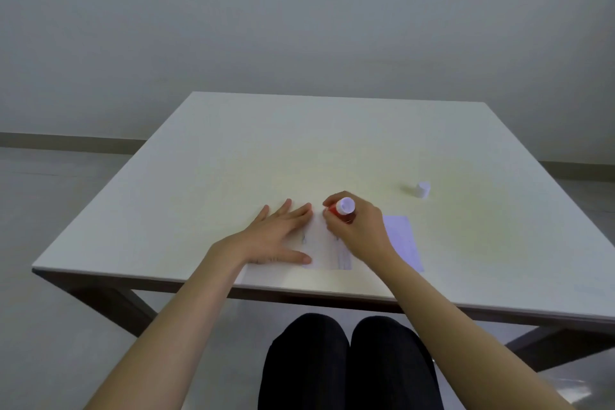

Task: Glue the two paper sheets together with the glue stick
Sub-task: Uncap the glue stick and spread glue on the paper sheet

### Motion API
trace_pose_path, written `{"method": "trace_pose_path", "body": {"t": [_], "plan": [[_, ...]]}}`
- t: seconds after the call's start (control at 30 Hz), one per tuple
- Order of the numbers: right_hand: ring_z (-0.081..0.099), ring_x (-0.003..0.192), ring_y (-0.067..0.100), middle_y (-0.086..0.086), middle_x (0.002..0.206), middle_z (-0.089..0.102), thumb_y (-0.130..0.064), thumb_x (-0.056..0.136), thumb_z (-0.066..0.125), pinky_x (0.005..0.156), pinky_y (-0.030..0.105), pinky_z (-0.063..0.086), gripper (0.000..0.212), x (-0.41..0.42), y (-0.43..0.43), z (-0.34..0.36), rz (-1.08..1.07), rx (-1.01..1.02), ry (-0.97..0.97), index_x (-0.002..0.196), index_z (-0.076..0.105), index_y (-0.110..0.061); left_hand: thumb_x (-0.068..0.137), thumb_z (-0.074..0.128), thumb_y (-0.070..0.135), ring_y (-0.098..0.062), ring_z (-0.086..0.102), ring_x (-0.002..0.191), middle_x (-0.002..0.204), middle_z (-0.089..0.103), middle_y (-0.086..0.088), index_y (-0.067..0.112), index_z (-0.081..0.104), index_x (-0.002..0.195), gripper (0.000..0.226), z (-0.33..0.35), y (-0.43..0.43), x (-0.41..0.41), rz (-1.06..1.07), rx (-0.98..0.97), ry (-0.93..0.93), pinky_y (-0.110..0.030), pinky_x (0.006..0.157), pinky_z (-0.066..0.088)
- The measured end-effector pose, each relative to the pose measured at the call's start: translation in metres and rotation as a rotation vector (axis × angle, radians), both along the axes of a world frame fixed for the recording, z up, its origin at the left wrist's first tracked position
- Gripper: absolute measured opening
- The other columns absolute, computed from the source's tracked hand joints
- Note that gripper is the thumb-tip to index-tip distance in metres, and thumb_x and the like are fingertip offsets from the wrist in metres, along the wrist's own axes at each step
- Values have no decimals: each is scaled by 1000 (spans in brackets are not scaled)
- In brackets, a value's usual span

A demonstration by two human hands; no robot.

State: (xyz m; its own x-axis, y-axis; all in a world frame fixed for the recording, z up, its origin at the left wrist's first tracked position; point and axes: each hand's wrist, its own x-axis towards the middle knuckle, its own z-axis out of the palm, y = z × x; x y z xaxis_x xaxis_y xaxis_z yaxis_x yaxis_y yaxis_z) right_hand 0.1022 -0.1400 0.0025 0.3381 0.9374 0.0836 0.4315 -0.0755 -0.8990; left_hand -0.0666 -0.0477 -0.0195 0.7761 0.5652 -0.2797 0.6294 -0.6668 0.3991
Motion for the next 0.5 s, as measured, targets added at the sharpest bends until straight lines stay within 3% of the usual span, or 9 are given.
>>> {"method": "trace_pose_path", "body": {"t": [0.07, 0.23, 0.4, 0.5], "plan": [[67, 76, 30, 8, 76, 69, -13, 83, 59, 72, 37, 54, 8, 3, -1, 0, -35, 1, 21, 87, 66, -13, 82, 57, 58, -11, -16, 146, 160, -7, 15, 29, 1, 152, 94, 0, 0, 0, -4, 9, 13, -42, 117, -12], [68, 66, 23, 10, 70, 70, -17, 78, 61, 69, 39, 56, 7, -6, -13, -3, 236, -56, 2, 79, 66, -13, 78, 60, 59, -6, -17, 145, 159, -5, 20, 34, 1, 151, 96, -3, -1, -1, 28, -44, -52, -40, 117, -13], [70, 70, 24, 12, 73, 72, -12, 83, 60, 71, 35, 56, 7, 12, -1, -1, -9, -5, 59, 86, 67, -13, 82, 56, 58, -9, -17, 146, 160, -9, 17, 29, -1, 151, 95, -3, 1, -1, 0, -2, 9, -41, 117, -13], [71, 69, 19, 2, 68, 71, -15, 81, 62, 71, 34, 57, 7, 7, -10, -5, 111, -23, 55, 82, 68, -19, 80, 58, 59, -7, -17, 145, 159, -7, 19, 31, -1, 151, 96, -5, 1, -1, 15, -24, -22, -40, 117, -14]]}}
